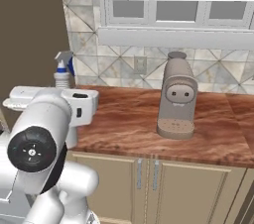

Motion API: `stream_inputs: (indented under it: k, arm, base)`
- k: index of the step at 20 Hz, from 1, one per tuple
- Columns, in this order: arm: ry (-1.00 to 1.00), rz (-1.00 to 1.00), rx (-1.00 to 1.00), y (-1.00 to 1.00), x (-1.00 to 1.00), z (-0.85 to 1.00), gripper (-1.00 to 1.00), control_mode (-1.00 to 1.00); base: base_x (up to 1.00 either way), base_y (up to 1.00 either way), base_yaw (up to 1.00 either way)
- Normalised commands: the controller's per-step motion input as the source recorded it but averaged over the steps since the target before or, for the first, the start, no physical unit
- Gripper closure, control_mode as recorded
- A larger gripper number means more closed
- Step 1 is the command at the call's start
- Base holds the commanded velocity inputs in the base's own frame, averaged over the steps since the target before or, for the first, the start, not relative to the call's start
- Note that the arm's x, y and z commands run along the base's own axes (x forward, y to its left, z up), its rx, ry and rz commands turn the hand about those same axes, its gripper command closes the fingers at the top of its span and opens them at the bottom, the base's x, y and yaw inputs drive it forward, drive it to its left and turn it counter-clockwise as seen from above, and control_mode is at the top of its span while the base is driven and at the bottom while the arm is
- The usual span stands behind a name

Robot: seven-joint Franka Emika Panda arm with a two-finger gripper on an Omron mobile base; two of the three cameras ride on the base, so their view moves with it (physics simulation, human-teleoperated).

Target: Move the cutting board and knife to the sink. Then move spray from the cabinet to the counter.

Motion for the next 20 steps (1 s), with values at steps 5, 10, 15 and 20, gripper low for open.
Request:
stream_inputs:
  k: [5,10,15,20]
  arm:
    - [-0.13,0.0,0.08,0.44,0.47,-0.69,1.0,-1.0]
    - [-0.16,0.0,0.02,0.51,0.37,-0.46,1.0,-1.0]
    - [-0.24,0.0,0.0,0.51,0.32,-0.45,1.0,-1.0]
    - [-0.27,0.0,0.0,0.45,0.32,-0.5,1.0,-1.0]
  base:
    - [0.0,0.0,0.0]
    - [0.0,0.0,0.0]
    - [0.0,0.0,0.0]
    - [0.0,0.0,0.0]
